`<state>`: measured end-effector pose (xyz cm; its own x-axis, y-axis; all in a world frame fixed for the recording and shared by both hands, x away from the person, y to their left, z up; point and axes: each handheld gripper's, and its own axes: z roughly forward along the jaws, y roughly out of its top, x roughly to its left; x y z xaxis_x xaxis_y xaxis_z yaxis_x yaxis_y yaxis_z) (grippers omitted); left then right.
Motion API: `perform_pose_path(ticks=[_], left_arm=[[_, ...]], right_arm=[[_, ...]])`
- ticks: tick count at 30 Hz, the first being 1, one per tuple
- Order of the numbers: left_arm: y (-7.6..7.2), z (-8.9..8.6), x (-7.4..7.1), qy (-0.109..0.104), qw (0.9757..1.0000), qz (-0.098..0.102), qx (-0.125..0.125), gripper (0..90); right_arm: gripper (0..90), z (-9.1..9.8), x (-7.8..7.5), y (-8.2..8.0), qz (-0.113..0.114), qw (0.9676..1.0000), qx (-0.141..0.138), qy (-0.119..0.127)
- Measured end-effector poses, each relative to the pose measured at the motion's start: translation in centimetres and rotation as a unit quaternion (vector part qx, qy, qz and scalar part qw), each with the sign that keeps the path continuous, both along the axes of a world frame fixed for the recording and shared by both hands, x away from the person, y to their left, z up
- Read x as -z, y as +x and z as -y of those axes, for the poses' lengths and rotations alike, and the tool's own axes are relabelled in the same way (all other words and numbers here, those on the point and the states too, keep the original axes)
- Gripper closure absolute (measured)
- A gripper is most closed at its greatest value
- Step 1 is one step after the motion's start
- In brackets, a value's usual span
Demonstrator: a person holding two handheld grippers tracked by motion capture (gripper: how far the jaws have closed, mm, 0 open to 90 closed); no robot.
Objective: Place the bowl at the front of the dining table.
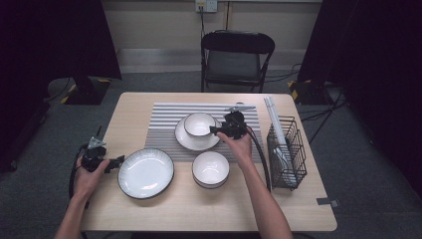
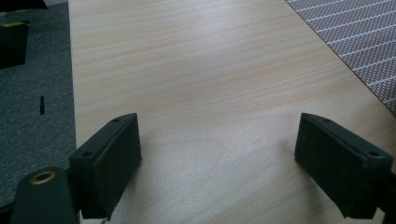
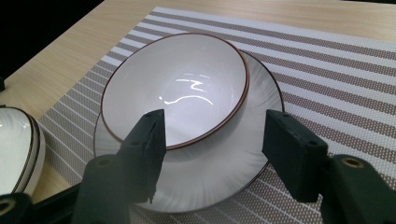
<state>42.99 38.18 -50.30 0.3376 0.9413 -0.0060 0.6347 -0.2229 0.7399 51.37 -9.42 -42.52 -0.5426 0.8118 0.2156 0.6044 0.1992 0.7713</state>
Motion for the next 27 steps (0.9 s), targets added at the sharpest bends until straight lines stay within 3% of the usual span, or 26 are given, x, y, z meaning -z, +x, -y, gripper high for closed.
perform_pose_path(ticks=[11, 27], left_arm=[[0.0, 0.0, 0.0, 0.000, 1.0000, 0.001, 0.000, 14.0], [0.0, 0.0, 0.0, 0.000, 1.0000, 0.000, -0.001, 14.0]], right_arm=[[39.6, 0.1, -0.6, -2.2, 0.017, 0.9997, -0.015, -0.009], [39.9, 1.2, -0.8, -4.7, 0.024, 0.9995, -0.017, 0.014]])
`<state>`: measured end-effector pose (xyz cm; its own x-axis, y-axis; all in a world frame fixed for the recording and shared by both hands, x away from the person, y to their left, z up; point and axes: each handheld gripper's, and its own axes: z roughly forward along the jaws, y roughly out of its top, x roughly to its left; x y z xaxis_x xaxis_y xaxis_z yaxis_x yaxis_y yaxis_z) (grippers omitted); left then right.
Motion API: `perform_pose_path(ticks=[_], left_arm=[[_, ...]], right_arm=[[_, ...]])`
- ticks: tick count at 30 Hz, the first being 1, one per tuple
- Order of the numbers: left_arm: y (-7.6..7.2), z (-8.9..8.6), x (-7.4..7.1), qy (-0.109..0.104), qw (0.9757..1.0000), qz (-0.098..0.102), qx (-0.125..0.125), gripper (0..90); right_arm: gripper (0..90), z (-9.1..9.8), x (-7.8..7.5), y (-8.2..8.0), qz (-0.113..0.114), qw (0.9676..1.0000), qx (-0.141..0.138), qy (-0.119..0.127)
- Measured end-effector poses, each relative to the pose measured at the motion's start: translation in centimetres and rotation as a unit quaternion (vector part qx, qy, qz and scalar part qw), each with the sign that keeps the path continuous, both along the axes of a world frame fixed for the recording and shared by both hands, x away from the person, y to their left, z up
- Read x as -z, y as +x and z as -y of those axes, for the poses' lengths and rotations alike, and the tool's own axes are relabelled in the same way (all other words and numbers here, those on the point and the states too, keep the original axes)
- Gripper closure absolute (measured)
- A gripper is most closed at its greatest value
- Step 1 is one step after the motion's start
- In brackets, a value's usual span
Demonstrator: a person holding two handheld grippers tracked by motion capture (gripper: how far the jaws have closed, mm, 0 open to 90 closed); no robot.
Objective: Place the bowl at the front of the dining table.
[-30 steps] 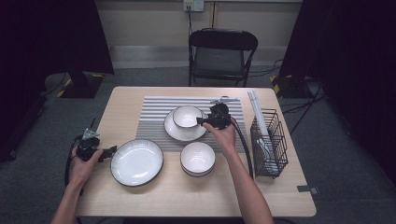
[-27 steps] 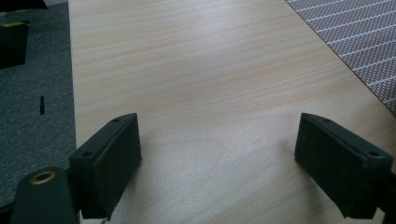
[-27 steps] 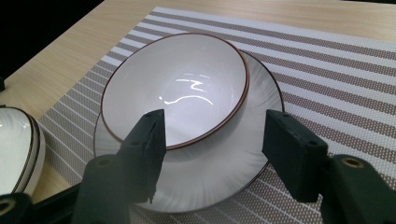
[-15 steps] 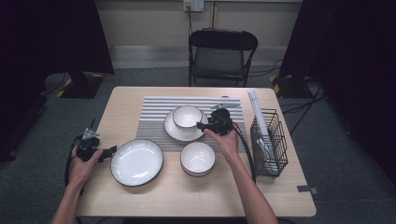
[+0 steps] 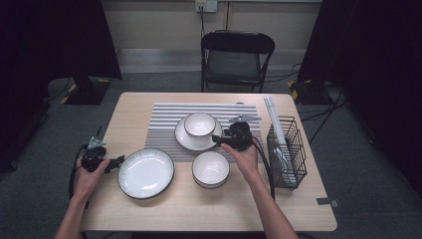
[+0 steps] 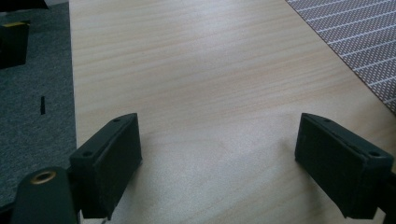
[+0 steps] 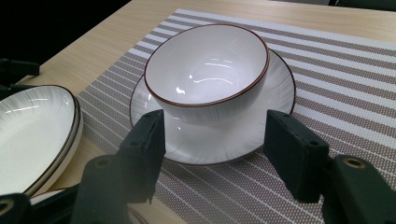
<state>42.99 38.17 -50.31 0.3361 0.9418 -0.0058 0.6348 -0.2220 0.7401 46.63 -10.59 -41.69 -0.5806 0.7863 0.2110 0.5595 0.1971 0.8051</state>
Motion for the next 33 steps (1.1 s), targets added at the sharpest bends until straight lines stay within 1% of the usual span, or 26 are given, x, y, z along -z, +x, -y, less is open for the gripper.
perform_pose_path(ticks=[1, 3, 4, 5, 6, 8, 11, 13, 15, 17, 18, 20, 24, 27, 28, 29, 31, 33], left_arm=[[0.0, 0.0, 0.0, 0.000, 1.0000, 0.000, 0.000, 14.0], [0.0, 0.0, 0.0, 0.000, 1.0000, 0.000, 0.000, 14.0], [0.0, 0.0, 0.0, 0.000, 1.0000, 0.000, 0.000, 14.0], [0.0, 0.0, 0.0, 0.000, 1.0000, 0.000, 0.000, 14.0], [0.0, 0.0, 0.0, 0.000, 1.0000, 0.000, 0.000, 14.0], [0.0, 0.0, 0.0, 0.000, 1.0000, 0.000, 0.000, 14.0], [0.0, 0.0, 0.0, -0.001, 1.0000, 0.001, 0.000, 14.0], [0.0, 0.0, 0.0, 0.000, 1.0000, 0.000, 0.000, 14.0], [0.0, 0.0, 0.0, -0.001, 1.0000, 0.001, 0.000, 14.0], [0.0, 0.0, 0.0, -0.001, 1.0000, 0.000, 0.000, 14.0], [0.0, 0.0, 0.0, 0.000, 1.0000, 0.000, 0.000, 14.0], [0.0, 0.0, 0.0, 0.000, 1.0000, 0.000, 0.000, 14.0], [0.0, 0.0, 0.0, 0.000, 1.0000, 0.000, 0.000, 14.0], [0.0, 0.0, 0.0, 0.000, 1.0000, 0.000, 0.001, 14.0], [0.0, 0.0, 0.0, 0.000, 1.0000, 0.000, 0.000, 14.0], [0.0, 0.0, 0.0, -0.001, 1.0000, 0.000, 0.000, 14.0], [0.0, 0.0, 0.0, 0.000, 1.0000, 0.000, 0.000, 14.0], [0.0, 0.0, 0.0, -0.001, 1.0000, 0.000, 0.000, 14.0]], right_arm=[[40.0, 0.1, -0.1, -0.1, 0.001, 1.0000, -0.002, 0.000], [39.2, 0.1, -0.3, -0.6, 0.016, 0.9998, 0.009, -0.010], [39.3, 0.1, -0.4, -0.7, 0.018, 0.9998, 0.009, -0.005], [39.3, 0.2, -0.5, -0.8, 0.015, 0.9999, 0.006, -0.001], [39.3, 0.2, -0.6, -0.9, 0.013, 0.9999, 0.005, -0.001], [39.3, 0.3, -0.7, -1.1, 0.017, 0.9999, 0.005, 0.000], [39.2, 0.5, -0.9, -1.5, 0.015, 0.9999, 0.003, 0.008], [39.2, 0.7, -1.0, -1.7, 0.010, 0.9998, -0.003, 0.016], [39.2, 0.9, -1.0, -2.0, 0.009, 0.9998, -0.003, 0.016], [39.7, 1.0, -0.9, -2.1, 0.001, 0.9997, -0.013, 0.019], [39.7, 1.1, -0.8, -2.2, 0.001, 0.9997, -0.015, 0.019], [39.7, 1.3, -0.7, -2.4, -0.001, 0.9997, -0.014, 0.018], [39.5, 1.8, -0.8, -2.9, -0.008, 0.9995, -0.016, 0.028], [39.4, 1.9, -1.1, -3.3, -0.009, 0.9994, -0.021, 0.026], [39.4, 2.0, -1.2, -3.5, -0.005, 0.9995, -0.021, 0.024], [39.4, 2.0, -1.3, -3.6, -0.005, 0.9994, -0.021, 0.026], [40.0, 2.3, -1.5, -4.0, -0.013, 0.9987, -0.022, 0.045], [40.6, 2.6, -1.7, -4.4, -0.011, 0.9983, -0.016, 0.054]])
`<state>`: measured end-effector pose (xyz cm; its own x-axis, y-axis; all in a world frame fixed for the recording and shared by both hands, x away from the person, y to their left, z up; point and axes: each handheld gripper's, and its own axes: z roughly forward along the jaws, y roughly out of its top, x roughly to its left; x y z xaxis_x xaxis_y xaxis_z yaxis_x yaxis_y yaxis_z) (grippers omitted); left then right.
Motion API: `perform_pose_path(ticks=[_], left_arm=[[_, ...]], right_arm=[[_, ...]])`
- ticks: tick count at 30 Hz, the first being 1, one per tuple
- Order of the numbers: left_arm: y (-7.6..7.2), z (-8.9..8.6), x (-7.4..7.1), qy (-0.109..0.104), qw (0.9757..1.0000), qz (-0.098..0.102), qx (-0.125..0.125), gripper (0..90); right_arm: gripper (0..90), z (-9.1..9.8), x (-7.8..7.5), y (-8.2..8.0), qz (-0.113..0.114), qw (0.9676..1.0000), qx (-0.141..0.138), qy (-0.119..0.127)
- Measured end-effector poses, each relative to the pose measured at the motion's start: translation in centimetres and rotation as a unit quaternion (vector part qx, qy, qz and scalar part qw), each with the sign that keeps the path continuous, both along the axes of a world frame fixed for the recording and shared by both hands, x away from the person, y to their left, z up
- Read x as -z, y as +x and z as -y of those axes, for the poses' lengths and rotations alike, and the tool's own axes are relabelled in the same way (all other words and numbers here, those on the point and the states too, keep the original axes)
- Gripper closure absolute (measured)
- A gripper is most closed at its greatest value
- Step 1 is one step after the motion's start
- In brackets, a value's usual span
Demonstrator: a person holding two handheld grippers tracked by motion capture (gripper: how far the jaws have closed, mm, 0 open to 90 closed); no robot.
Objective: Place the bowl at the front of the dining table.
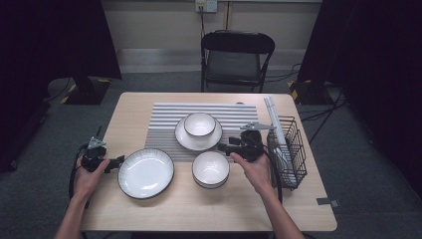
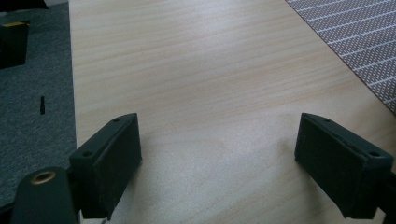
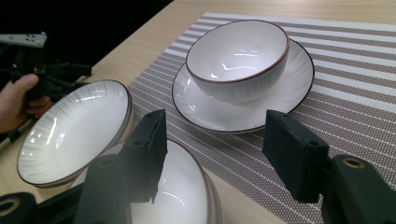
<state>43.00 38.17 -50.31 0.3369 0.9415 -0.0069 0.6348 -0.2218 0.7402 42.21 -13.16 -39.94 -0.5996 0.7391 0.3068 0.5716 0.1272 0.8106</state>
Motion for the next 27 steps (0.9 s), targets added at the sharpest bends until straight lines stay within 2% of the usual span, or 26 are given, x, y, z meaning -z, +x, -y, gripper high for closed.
perform_pose_path(ticks=[4, 12, 14, 18, 21, 24, 27], left_arm=[[0.0, 0.0, 0.0, 0.000, 1.0000, 0.000, 0.000, 14.0], [0.0, 0.0, 0.0, 0.000, 1.0000, 0.001, -0.002, 14.0], [0.0, 0.0, 0.0, 0.000, 1.0000, 0.001, -0.002, 14.0], [0.0, 0.0, 0.0, 0.001, 1.0000, 0.001, -0.001, 14.0], [0.0, 0.0, 0.0, 0.001, 1.0000, 0.001, -0.001, 14.0], [0.0, 0.0, 0.0, 0.001, 1.0000, 0.001, -0.001, 14.0], [0.0, 0.0, 0.0, 0.001, 1.0000, 0.001, -0.001, 14.0]], right_arm=[[39.8, 0.8, -0.4, -0.6, -0.002, 0.9999, 0.009, 0.006], [39.4, 2.4, -1.1, -1.6, 0.007, 0.9996, 0.023, 0.018], [39.3, 2.8, -1.4, -1.8, 0.009, 0.9989, 0.030, 0.034], [39.2, 3.3, -1.9, -2.3, 0.022, 0.9986, 0.040, 0.027], [39.4, 3.4, -2.3, -2.5, 0.037, 0.9983, 0.043, 0.008], [40.3, 3.8, -2.5, -2.8, 0.039, 0.9983, 0.043, 0.007], [40.1, 4.4, -2.6, -3.0, 0.036, 0.9986, 0.035, 0.017]])
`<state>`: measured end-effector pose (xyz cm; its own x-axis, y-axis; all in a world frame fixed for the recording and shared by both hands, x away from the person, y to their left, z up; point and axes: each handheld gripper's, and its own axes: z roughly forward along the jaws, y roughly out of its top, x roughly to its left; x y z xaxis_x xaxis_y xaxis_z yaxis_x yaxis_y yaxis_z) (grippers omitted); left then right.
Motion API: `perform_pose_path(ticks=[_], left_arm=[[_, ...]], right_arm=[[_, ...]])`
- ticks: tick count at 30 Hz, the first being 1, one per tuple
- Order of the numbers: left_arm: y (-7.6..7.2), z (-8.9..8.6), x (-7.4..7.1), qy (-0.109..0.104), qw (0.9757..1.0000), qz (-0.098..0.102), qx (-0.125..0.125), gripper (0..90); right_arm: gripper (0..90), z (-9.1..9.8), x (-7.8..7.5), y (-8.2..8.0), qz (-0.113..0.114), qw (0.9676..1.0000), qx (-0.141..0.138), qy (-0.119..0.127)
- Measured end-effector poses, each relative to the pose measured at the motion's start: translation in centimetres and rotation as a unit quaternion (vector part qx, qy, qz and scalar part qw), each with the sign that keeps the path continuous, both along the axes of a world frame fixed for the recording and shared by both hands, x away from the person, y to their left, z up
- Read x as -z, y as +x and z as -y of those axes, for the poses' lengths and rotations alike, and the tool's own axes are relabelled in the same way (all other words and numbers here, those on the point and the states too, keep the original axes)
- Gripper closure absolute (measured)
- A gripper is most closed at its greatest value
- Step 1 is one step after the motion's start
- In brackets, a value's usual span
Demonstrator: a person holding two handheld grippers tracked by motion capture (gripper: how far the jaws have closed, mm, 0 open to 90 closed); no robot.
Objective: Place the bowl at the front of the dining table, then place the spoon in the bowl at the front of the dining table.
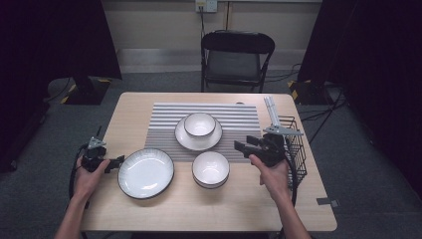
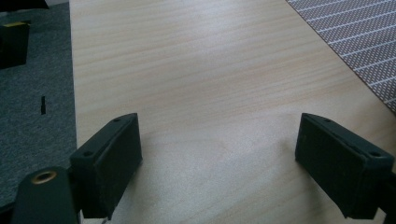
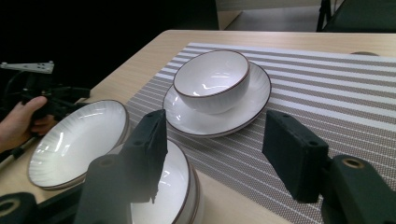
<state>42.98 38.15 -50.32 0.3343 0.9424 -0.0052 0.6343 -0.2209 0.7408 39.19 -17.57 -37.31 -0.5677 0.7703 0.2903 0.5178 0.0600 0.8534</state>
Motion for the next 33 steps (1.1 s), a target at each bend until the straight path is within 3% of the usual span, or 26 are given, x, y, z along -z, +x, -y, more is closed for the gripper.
perform_pose_path(ticks=[7, 9, 20, 27, 33], left_arm=[[0.0, 0.0, 0.0, 0.000, 1.0000, 0.000, 0.000, 14.0], [0.0, 0.0, 0.0, 0.000, 1.0000, 0.000, 0.000, 14.0], [0.0, 0.0, 0.0, 0.000, 1.0000, 0.000, 0.000, 14.0], [0.0, 0.0, 0.0, 0.000, 1.0000, 0.000, 0.000, 14.0], [0.0, 0.0, 0.0, 0.000, 1.0000, -0.001, 0.002, 14.0]], right_arm=[[40.6, 1.2, -0.2, -0.5, -0.005, 0.9999, -0.011, 0.007], [40.6, 1.4, -0.2, -0.6, -0.003, 1.0000, -0.004, -0.002], [42.4, 2.9, -0.8, -1.1, 0.007, 0.9999, 0.008, 0.007], [42.0, 3.4, -1.1, -1.3, -0.001, 0.9999, -0.005, -0.010], [38.0, 3.9, -1.0, -1.2, -0.007, 0.9998, 0.006, -0.016]])
